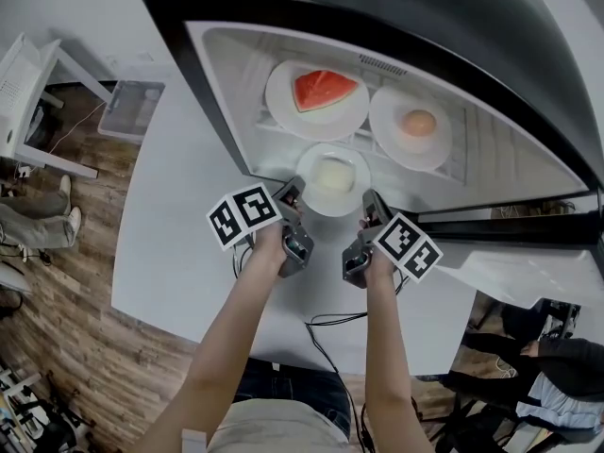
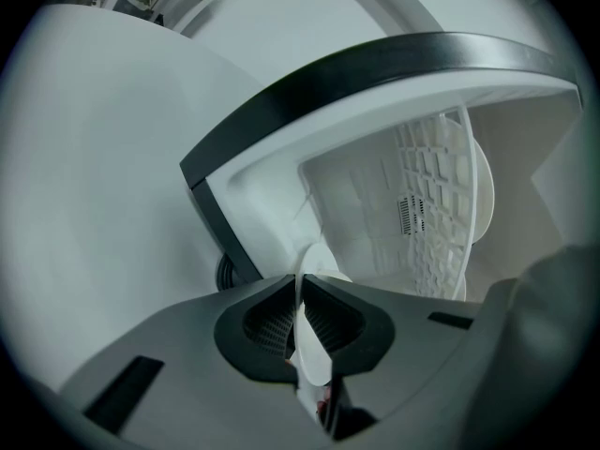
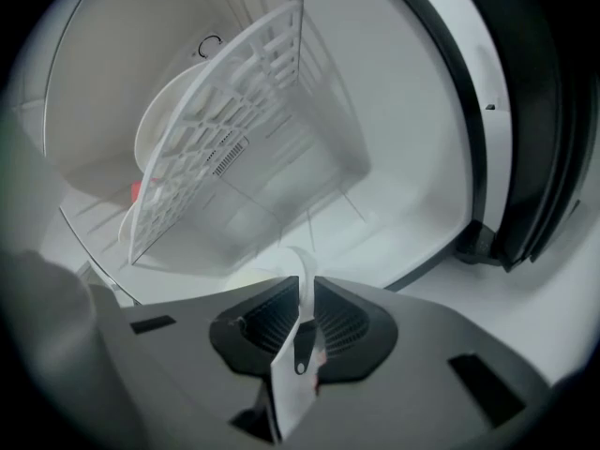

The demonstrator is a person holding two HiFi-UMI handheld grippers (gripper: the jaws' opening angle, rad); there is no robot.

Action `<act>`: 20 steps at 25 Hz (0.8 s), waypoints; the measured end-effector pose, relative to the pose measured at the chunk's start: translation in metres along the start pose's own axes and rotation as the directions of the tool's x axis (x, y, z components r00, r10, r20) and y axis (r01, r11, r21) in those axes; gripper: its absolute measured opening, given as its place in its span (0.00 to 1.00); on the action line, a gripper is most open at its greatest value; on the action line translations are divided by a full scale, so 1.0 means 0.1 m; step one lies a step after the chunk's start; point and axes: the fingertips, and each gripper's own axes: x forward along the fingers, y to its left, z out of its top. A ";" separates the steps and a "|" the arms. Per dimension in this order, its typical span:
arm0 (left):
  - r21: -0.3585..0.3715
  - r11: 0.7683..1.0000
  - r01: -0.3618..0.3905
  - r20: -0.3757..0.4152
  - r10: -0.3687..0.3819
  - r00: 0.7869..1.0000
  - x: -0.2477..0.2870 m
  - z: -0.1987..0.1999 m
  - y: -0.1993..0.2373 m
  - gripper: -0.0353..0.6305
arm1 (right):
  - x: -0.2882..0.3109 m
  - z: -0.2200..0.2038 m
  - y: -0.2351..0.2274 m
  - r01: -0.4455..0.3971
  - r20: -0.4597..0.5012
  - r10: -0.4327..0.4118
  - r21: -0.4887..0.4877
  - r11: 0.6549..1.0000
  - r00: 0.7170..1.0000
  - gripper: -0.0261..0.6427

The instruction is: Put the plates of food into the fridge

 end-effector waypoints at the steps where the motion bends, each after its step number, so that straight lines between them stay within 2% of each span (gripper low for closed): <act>1: -0.006 1.000 0.000 0.000 0.000 1.000 0.01 0.00 0.00 0.10 | -0.05 -0.02 -0.01 0.002 0.004 -0.002 0.000 1.000 1.000 0.10; 3: -0.019 1.000 0.001 0.000 -0.001 1.000 0.01 0.01 0.00 0.10 | -0.15 -0.11 0.00 -0.001 0.007 0.001 -0.015 1.000 1.000 0.10; 6: -0.030 1.000 0.005 -0.001 -0.005 1.000 0.02 0.02 -0.02 0.10 | -0.26 -0.35 0.10 -0.027 -0.013 0.026 -0.095 0.995 1.000 0.09; 10: -0.045 0.999 0.010 -0.003 -0.011 1.000 0.04 0.02 -0.02 0.10 | -0.25 -0.78 0.27 -0.072 -0.134 0.042 -0.228 0.971 0.990 0.08; 12: -0.048 0.999 0.014 -0.006 -0.014 1.000 0.04 0.02 -0.03 0.10 | -0.20 -0.89 0.35 -0.089 -0.180 0.043 -0.259 0.962 0.983 0.07; 20: -0.085 0.996 0.025 -0.021 -0.027 0.999 0.05 0.00 -0.03 0.10 | -0.05 -0.93 0.43 -0.090 -0.215 0.047 -0.197 0.976 0.975 0.06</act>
